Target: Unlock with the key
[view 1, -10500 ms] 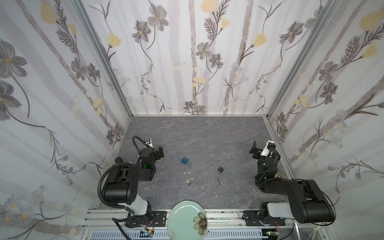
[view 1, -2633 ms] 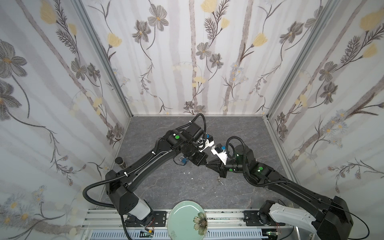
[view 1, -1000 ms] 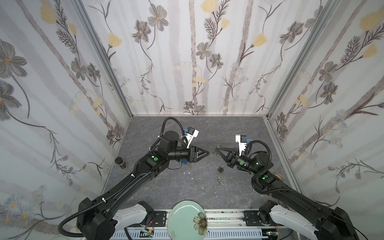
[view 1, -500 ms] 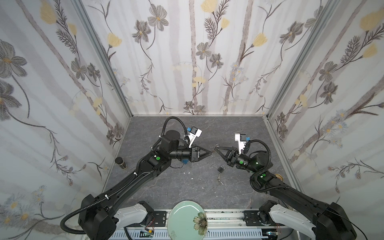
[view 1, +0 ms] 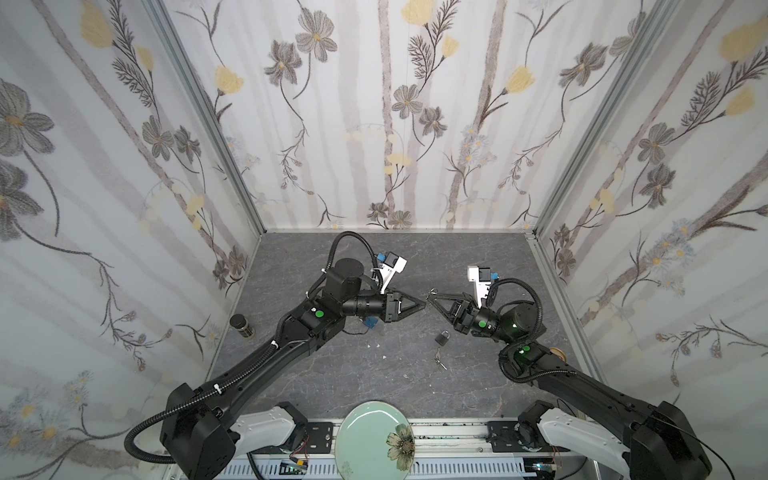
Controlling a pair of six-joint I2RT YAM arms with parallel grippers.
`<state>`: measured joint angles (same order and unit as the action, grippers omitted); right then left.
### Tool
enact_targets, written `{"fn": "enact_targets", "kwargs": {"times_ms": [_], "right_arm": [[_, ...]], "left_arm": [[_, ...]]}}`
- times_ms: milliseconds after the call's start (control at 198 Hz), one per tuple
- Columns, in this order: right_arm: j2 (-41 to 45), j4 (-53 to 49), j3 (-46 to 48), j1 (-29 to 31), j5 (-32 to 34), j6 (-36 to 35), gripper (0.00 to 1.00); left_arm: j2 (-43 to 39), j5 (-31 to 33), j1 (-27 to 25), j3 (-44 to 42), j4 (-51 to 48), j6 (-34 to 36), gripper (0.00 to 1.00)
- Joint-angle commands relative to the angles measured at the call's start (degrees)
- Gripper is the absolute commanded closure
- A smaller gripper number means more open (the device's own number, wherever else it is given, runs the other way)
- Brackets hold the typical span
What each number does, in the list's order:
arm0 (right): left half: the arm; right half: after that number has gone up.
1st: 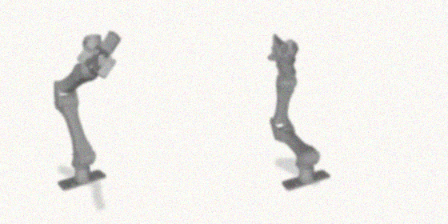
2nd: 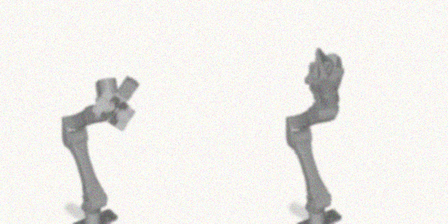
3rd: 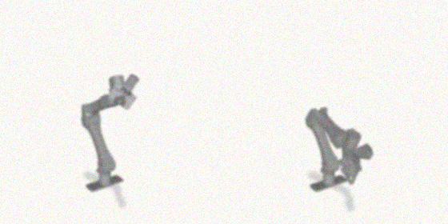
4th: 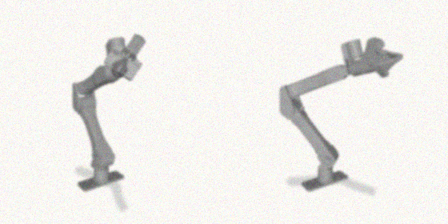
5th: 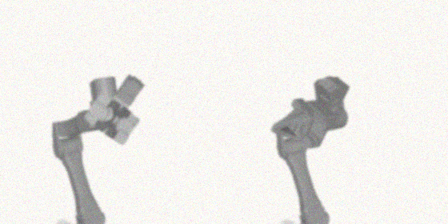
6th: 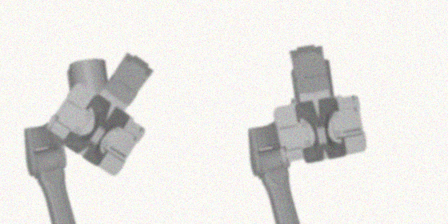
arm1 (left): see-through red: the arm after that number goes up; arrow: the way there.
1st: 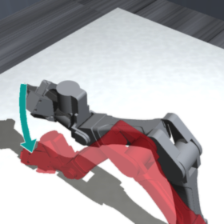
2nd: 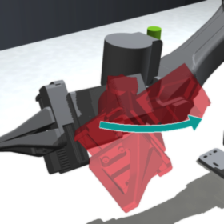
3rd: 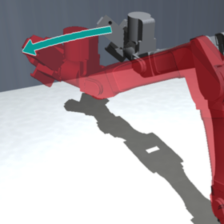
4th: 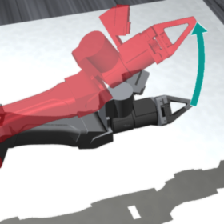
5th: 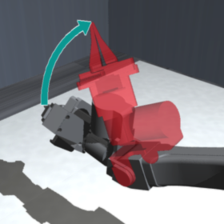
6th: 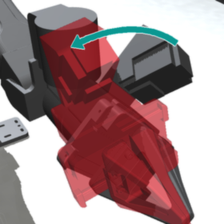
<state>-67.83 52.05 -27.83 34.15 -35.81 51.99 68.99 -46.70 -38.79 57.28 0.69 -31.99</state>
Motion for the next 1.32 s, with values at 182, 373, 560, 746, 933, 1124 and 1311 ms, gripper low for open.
{"fn": "enact_targets", "kwargs": {"times_ms": [182, 373, 560, 746, 933, 1124, 1311], "right_arm": [[-0.43, 3.50, -0.36, 0.11, -1.10, 0.59, 1.00], [-0.55, 2.72, -0.37, 0.11, -1.45, 0.31, 1.00], [-0.50, 1.77, -0.18, 0.04, -2.13, -0.24, 0.99], [0.50, -0.22, -0.21, -0.14, -2.72, -1.48, 0.96], [1.04, -0.48, -0.13, -0.32, -3.12, -1.86, 0.97], [1.37, -0.13, 0.32, -0.33, -2.51, -1.80, 1.00], [2.17, 0.38, 0.68, -0.36, -1.63, -1.80, 1.00]], "left_arm": [[0.09, -1.20, -0.16, 0.60, 2.65, -0.60, 0.94], [-0.26, -0.85, -0.05, 0.30, 2.38, -0.06, 1.00], [-0.78, -0.33, 0.10, 0.56, 0.57, 1.22, 1.00], [-1.50, -0.50, 0.88, 0.14, -0.04, 1.71, 1.00], [-1.74, -0.86, 1.17, -0.15, -0.25, 1.67, 1.00], [-1.94, 0.02, 1.42, -0.27, -0.16, 1.02, 0.86], [-2.67, -0.78, 1.52, -1.59, 3.92, -1.75, 0.67]]}}
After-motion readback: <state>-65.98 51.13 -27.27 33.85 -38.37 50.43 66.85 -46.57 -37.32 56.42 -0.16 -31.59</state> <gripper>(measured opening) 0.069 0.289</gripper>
